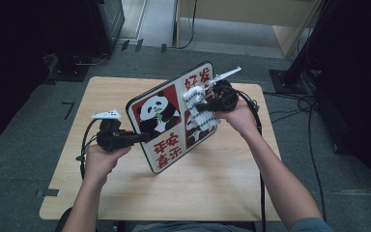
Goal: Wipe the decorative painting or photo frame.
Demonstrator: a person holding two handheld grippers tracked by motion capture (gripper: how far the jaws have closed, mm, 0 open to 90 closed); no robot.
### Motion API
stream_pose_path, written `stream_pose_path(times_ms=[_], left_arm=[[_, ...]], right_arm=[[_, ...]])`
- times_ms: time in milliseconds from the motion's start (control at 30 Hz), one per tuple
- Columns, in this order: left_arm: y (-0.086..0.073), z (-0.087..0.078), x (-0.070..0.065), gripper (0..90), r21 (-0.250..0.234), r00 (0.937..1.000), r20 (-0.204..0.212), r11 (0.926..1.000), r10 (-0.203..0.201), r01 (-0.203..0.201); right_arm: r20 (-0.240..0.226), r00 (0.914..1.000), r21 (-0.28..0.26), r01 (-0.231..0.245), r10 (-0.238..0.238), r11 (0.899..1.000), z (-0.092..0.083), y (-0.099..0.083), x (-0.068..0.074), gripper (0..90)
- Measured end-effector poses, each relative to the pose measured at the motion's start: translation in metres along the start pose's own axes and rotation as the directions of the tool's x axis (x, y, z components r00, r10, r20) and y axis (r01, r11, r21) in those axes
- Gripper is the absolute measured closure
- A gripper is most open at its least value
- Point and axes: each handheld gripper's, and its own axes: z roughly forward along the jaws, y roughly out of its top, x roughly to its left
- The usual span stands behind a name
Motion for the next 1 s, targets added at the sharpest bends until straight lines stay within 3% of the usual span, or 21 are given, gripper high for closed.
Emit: stream_pose_path(times_ms=[1000], left_arm=[[-0.001,0.0,0.001,75.3,0.001,0.9999,0.012,1.0,0.004,-0.004]], right_arm=[[-0.016,0.9987,0.034,-0.048,0.049,0.998,0.022,-0.035,-0.01,80.6]])
